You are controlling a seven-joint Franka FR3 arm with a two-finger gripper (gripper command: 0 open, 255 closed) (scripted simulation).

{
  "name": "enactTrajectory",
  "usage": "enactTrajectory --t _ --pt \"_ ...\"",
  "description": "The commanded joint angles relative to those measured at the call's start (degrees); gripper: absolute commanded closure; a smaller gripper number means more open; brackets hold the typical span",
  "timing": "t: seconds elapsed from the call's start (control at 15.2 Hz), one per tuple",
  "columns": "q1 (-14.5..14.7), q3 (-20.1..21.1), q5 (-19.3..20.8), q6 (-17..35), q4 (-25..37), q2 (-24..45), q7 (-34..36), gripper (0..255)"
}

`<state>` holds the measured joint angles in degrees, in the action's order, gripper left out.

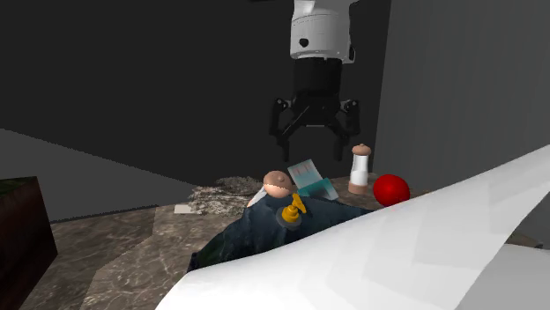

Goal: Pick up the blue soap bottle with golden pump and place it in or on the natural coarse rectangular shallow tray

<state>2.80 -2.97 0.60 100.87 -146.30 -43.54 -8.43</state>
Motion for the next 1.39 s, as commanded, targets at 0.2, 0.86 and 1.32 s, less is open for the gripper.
enactTrajectory --t 0.2,0.86,1.32 --pt "2.3 -4.9 -5.2 14.6 -4.1 6.6 -5.7 0" --pt "4.0 -5.9 -7.8 24.7 -8.6 11.5 -7.9 0" --pt "4.0 -5.9 -7.8 24.7 -8.6 11.5 -7.9 0"
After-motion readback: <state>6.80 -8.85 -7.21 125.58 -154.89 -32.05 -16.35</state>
